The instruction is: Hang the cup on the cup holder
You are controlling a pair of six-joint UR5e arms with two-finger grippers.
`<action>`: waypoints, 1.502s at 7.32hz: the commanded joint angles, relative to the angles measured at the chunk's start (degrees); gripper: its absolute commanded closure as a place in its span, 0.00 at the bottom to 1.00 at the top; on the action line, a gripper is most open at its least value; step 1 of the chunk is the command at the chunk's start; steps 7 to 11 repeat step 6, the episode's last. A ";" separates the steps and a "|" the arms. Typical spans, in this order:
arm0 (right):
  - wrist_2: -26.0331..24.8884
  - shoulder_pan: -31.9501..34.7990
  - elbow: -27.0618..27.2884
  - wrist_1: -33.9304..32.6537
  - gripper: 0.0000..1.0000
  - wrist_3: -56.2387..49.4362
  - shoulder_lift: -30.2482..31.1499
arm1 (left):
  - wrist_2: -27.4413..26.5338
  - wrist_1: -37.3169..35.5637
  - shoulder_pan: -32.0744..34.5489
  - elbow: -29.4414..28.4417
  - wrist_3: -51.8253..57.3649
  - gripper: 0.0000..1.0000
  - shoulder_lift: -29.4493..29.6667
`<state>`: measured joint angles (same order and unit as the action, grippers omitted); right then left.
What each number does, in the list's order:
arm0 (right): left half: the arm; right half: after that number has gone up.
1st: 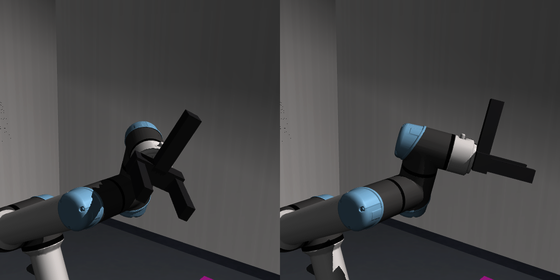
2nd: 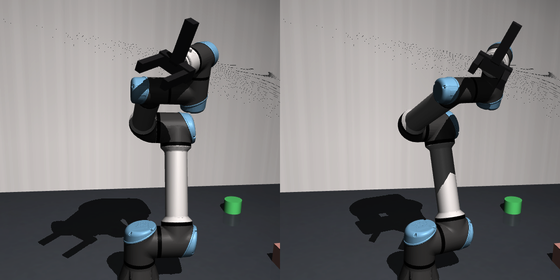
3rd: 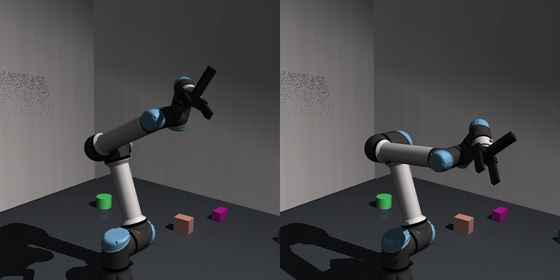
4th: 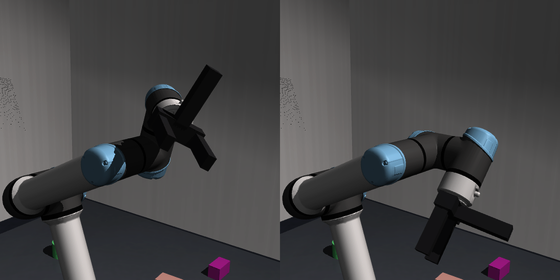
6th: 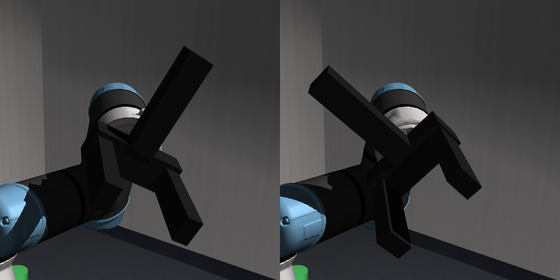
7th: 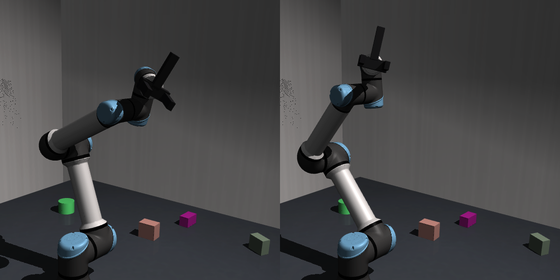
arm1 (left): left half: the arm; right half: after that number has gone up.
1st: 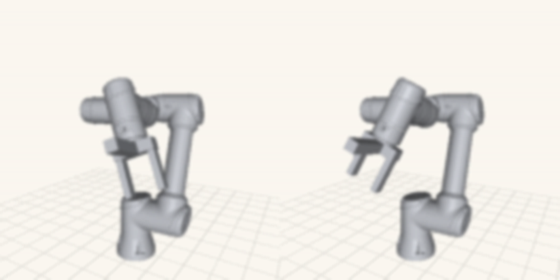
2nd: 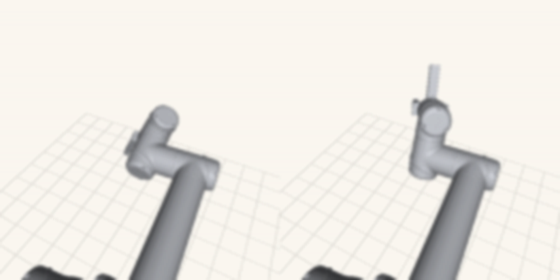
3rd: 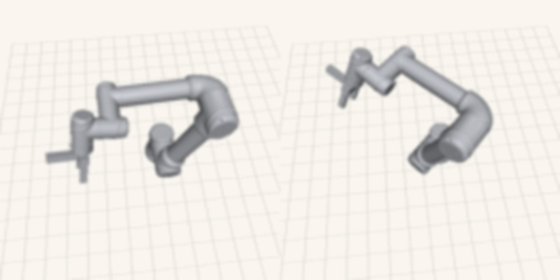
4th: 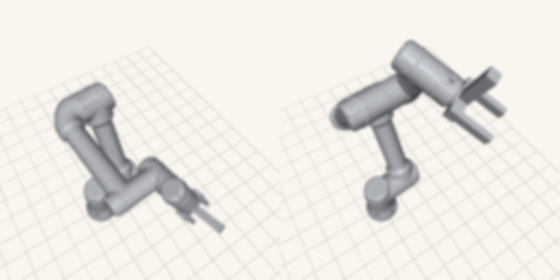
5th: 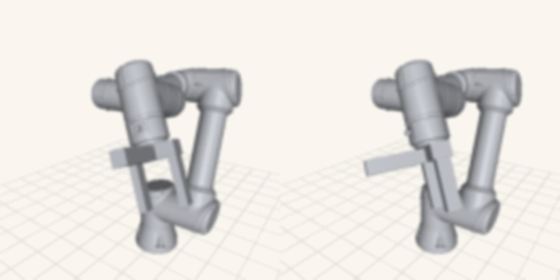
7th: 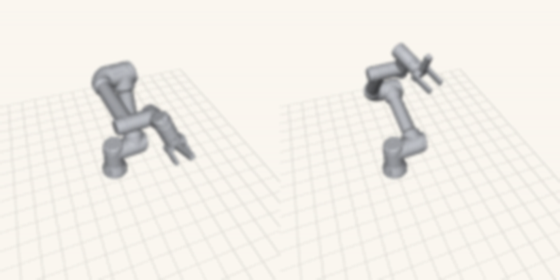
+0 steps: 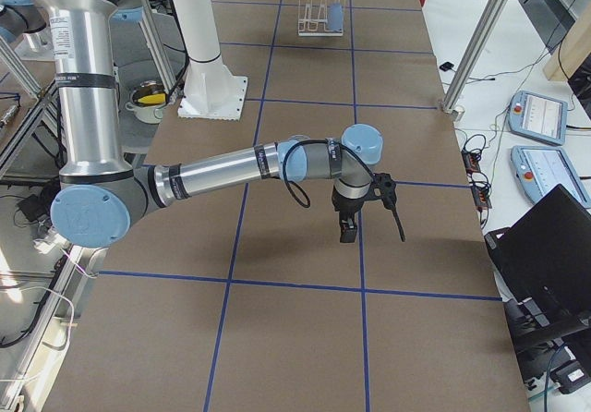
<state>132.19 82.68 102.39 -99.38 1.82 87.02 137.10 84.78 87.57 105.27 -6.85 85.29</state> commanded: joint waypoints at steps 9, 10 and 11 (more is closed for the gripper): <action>0.43 0.73 0.00 -0.02 0.00 0.02 -0.10 | -2.46 3.73 -0.47 -5.95 -0.27 0.02 0.32; 0.43 0.73 0.00 -0.02 0.00 0.02 -0.10 | -2.46 3.73 -0.47 -5.95 -0.27 0.02 0.32; 0.43 0.73 0.00 -0.02 0.00 0.02 -0.10 | -2.46 3.73 -0.47 -5.95 -0.27 0.02 0.32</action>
